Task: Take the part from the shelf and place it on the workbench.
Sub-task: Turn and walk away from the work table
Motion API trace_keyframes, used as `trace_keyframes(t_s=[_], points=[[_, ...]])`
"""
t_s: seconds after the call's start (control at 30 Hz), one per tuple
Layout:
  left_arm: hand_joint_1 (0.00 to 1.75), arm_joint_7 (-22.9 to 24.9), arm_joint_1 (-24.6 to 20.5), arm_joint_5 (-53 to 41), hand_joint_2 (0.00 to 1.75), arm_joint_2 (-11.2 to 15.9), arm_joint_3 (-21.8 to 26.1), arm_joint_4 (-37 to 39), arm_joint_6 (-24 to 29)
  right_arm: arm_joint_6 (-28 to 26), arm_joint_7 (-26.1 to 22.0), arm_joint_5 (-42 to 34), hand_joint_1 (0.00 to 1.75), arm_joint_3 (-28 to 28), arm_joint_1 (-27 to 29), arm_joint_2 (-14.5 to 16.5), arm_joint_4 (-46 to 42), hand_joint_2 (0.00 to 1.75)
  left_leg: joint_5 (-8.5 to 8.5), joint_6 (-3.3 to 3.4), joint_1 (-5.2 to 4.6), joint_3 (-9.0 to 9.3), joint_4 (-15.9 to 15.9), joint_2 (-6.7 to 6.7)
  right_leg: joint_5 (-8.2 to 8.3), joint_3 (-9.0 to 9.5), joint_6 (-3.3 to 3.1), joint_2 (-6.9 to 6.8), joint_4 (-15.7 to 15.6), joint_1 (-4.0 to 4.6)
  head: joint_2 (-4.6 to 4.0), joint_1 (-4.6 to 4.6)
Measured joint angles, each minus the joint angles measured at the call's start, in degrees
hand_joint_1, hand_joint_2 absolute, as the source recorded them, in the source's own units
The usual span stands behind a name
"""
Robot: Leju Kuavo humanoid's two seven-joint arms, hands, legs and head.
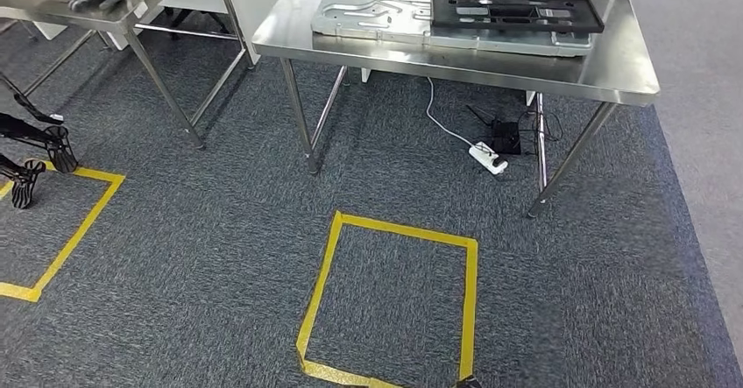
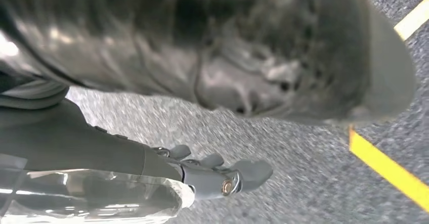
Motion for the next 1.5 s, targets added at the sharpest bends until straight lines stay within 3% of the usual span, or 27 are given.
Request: trace_keyframes(t_s=[0.07, 0.1, 0.13, 0.2, 0.27, 0.33, 0.37, 0.43, 0.5, 0.57, 0.63, 0.7, 0.77, 0.83, 0.87, 0.93, 1.0, 1.07, 1.1, 1.13, 1.2, 1.23, 1.27, 1.33, 1.4, 1.47, 1.5], points=[[0.00, 0.0, -0.1, 0.2, 0.00, 0.0, 0.0, 0.0, -0.1, 0.1, -0.2, 0.4, 0.00, 0.2, 0.0, 0.0, 0.1, 0.00, -1.79, -0.24, 0.13, -2.43, 5.2, 1.11, -0.12, -0.10, -0.25, -1.90, 0.2, 0.29, 0.00, -0.09], [0.00, 0.1, 0.0, 0.2, 0.00, 0.0, 0.0, 0.0, -0.2, 0.1, -0.6, 0.5, 0.00, 0.2, 0.1, 0.0, 0.1, 0.00, -1.26, -0.24, 0.16, -2.35, 5.3, 1.36, -0.19, -0.13, -0.30, -2.82, 0.3, 0.37, 0.00, -0.10], [0.00, 0.2, 0.0, 0.3, 0.00, 0.0, 0.0, 0.0, -0.3, 0.0, -0.9, 0.5, 0.00, 0.3, 0.0, 0.0, 0.2, 0.00, 0.18, -0.14, 0.14, -1.12, 3.2, 1.72, -0.26, -0.14, -0.30, -3.65, 0.4, 0.44, 0.00, -0.10], [0.00, 0.4, 0.0, 0.4, 0.00, 0.0, 0.0, 0.0, -0.7, -0.2, -1.7, 0.3, 0.00, 0.4, 0.0, 0.0, 0.2, 0.00, 3.01, 0.36, -0.14, 2.88, -3.9, 4.02, -0.39, 0.01, -0.16, -5.10, 0.4, 0.66, 0.00, -0.09], [0.00, 0.5, -0.2, 0.7, 0.00, 0.0, 0.0, 0.0, -1.0, -0.4, -2.2, 0.2, 0.00, 0.5, -0.1, 0.0, 0.2, 0.00, 3.94, 0.94, -0.60, 4.87, -8.1, 5.65, -0.45, 0.22, 0.32, -6.24, 0.4, 0.84, 0.00, -0.04], [0.00, 0.5, -0.2, 1.3, 0.00, 0.0, 0.0, 0.0, -1.0, -0.6, -2.4, 0.2, 0.00, 0.6, -0.2, 0.0, 0.2, 0.00, 4.23, 1.43, -0.76, 4.79, -8.7, 4.73, -0.39, 0.52, 1.00, -7.30, 0.1, 0.94, 0.00, -0.01], [0.00, 0.5, -0.1, 1.8, 0.00, 0.0, 0.0, 0.0, -0.9, -0.7, -2.4, 0.2, 0.00, 0.7, -0.3, 0.0, 0.2, 0.00, 4.57, 1.66, -0.62, 4.94, -9.2, 4.09, -0.61, 0.61, 1.37, -6.99, 0.2, 0.89, 0.00, 0.06], [0.00, 0.4, 0.0, 3.0, 0.00, 0.0, 0.1, 0.0, -0.4, -0.7, -2.4, 0.3, 0.00, 0.8, -0.4, 0.0, 0.2, 0.00, 5.42, 2.30, -0.18, 5.29, -10.1, 2.89, -2.78, -0.26, 1.90, -4.34, 2.8, 0.78, 0.01, 0.31], [0.00, 0.3, -0.1, 4.1, 0.00, -0.1, 0.3, 0.0, 0.3, -0.7, -2.4, 0.7, 0.00, 0.9, -0.2, -0.2, 0.2, 0.00, 5.90, 2.75, 0.01, 5.04, -10.3, 1.65, -6.64, -3.10, 2.10, -1.24, 9.4, 0.56, 0.01, 0.57], [0.00, -0.1, 0.0, 4.7, 0.00, -0.3, 0.5, 0.0, 0.9, -0.8, -2.4, 1.4, 0.00, 1.1, 0.0, -0.4, 0.3, 0.00, 6.09, 2.79, 0.03, 4.64, -10.1, 0.01, -8.21, -5.23, 2.27, -0.38, 14.2, 0.47, 0.00, 0.66], [0.00, -0.7, 0.1, 5.1, 0.00, -0.4, 0.6, 0.0, 1.2, -0.8, -2.4, 1.9, 0.00, 1.3, 0.0, -0.8, 0.3, 0.00, 6.24, 2.57, 0.10, 4.41, -9.8, -1.81, -5.53, -3.58, 2.42, 0.06, 11.1, 0.19, 0.00, 0.67], [0.00, -1.4, 0.1, 5.3, 0.00, -0.4, 0.6, 0.0, 1.4, -0.8, -2.4, 2.2, 0.00, 1.5, -0.1, -1.2, 0.3, 0.00, 6.31, 2.05, 0.14, 4.17, -9.3, -3.49, -2.37, 0.21, 2.44, 2.34, 3.6, -0.13, 0.00, 0.67], [0.00, -1.9, 0.1, 5.2, 0.00, -0.5, 0.6, 0.0, 1.3, -0.7, -2.4, 2.4, 0.00, 1.8, -0.3, -1.4, 0.3, 0.00, 6.40, 1.20, 0.12, 3.78, -9.1, -4.83, -1.45, 2.09, 1.90, 4.05, -0.3, -0.07, 0.00, 0.64], [0.00, -2.1, 0.1, 4.9, 0.00, -0.5, 0.6, 0.0, 1.3, -0.7, -2.5, 2.5, 0.00, 2.1, -0.4, -1.5, 0.3, 0.00, 6.74, 0.28, 0.21, 3.40, -9.4, -5.87, -1.14, 2.16, 0.90, 3.07, -0.8, 0.13, 0.00, 0.65], [0.00, -2.2, 0.2, 4.8, 0.00, -0.6, 0.6, 0.0, 1.3, -0.6, -2.7, 2.6, 0.00, 2.2, -0.5, -1.6, 0.3, 0.00, 6.61, -0.01, 0.25, 3.10, -9.1, -5.37, -0.80, 2.17, 0.46, 2.39, -1.0, 0.09, 0.00, 0.67], [0.00, -2.1, 0.2, 4.7, 0.00, -0.6, 0.6, 0.0, 1.3, -0.5, -3.0, 2.7, 0.00, 2.5, -0.5, -1.6, 0.3, 0.00, 4.11, -0.42, 0.27, 1.55, -5.6, -2.42, -0.10, 1.94, -0.38, 0.85, -1.6, -0.24, 0.00, 0.19], [0.00, -1.9, 0.1, 5.0, 0.00, -0.7, 0.6, 0.0, 1.3, -0.5, -3.0, 2.8, 0.00, 2.7, -0.3, -1.6, 0.3, 0.00, -0.32, -0.83, 0.38, -1.34, 1.5, 0.46, 0.17, 1.61, -0.65, -0.87, -1.7, -0.22, 0.00, -0.35], [0.00, -1.8, 0.1, 5.4, 0.00, -0.7, 0.6, 0.0, 1.3, -0.3, -2.5, 2.8, 0.00, 2.9, -0.1, -1.6, 0.3, 0.00, -2.22, -1.33, 0.70, -2.60, 5.7, 1.23, 0.28, 1.35, -0.50, -2.85, -1.7, -0.25, 0.00, -0.40], [0.00, -1.7, 0.1, 5.5, 0.00, -0.8, 0.6, 0.0, 1.3, -0.2, -2.3, 2.8, 0.00, 2.9, 0.0, -1.6, 0.3, 0.00, -1.65, -1.56, 0.89, -1.67, 4.9, 1.57, 0.30, 1.25, -0.33, -3.78, -1.7, -0.32, 0.00, -0.39], [0.00, -1.7, 0.2, 5.7, 0.00, -0.8, 0.6, 0.0, 1.3, -0.1, -2.0, 2.7, 0.00, 3.0, -0.1, -1.6, 0.4, 0.00, -0.31, -1.78, 1.09, 0.44, 1.9, 2.32, 0.27, 1.18, -0.06, -4.65, -1.5, -0.42, 0.00, -0.38], [0.00, -1.7, 0.0, 5.9, 0.00, -0.9, 0.6, 0.0, 1.4, 0.0, -1.7, 2.5, 0.00, 3.1, -0.1, -1.7, 0.4, 0.00, 2.18, -1.93, 1.33, 5.23, -5.6, 5.38, -0.05, 1.19, 0.85, -6.18, -0.9, -0.33, 0.00, -0.54], [0.00, -1.7, -0.1, 6.1, 0.00, -1.1, 0.6, 0.0, 1.4, 0.1, -1.5, 2.3, 0.00, 3.1, -0.1, -1.8, 0.3, 0.00, 2.89, -1.70, 1.31, 6.59, -7.9, 6.41, -0.23, 1.19, 1.40, -6.87, -0.7, -0.22, 0.00, -0.45], [0.00, -1.6, -0.1, 6.2, 0.00, -1.2, 0.6, 0.0, 1.5, 0.1, -1.4, 2.2, 0.00, 3.1, -0.2, -1.9, 0.3, 0.00, 3.15, -1.32, 1.19, 6.90, -8.8, 6.88, -0.34, 1.28, 1.92, -7.51, -0.5, -0.12, 0.00, -0.31], [0.00, -1.3, 0.0, 6.5, 0.00, -1.2, 0.7, 0.0, 1.6, 0.2, -1.1, 1.8, 0.00, 3.1, -0.4, -2.0, 0.3, 0.00, 3.54, -0.36, 1.03, 6.37, -8.9, 5.51, -0.41, 1.60, 2.82, -8.32, -0.6, -0.33, 0.00, 0.13], [0.00, -1.0, 0.3, 6.9, 0.00, -1.1, 0.7, 0.1, 1.7, 0.2, -1.0, 1.4, 0.00, 3.1, -0.5, -2.0, 0.3, 0.00, 3.93, 0.44, 1.13, 6.28, -9.1, 4.22, -1.89, 1.17, 3.37, -5.88, 1.0, -0.65, 0.00, 0.36], [0.00, -0.8, 0.2, 7.1, 0.00, -1.1, 0.7, 0.1, 1.8, 0.2, -1.1, 1.2, 0.00, 3.1, -0.4, -2.1, 0.3, 0.00, 4.25, 1.10, 1.06, 6.17, -9.3, 2.80, -5.38, -1.74, 3.36, -2.02, 7.1, -0.65, 0.00, 0.68], [0.00, -0.8, 0.1, 7.2, 0.00, -1.1, 0.7, 0.1, 1.9, 0.1, -1.1, 1.1, 0.00, 3.1, -0.2, -2.1, 0.3, 0.00, 4.30, 1.33, 0.90, 6.06, -9.3, 1.94, -6.89, -3.74, 3.22, -1.07, 11.1, -0.52, 0.00, 0.78]])
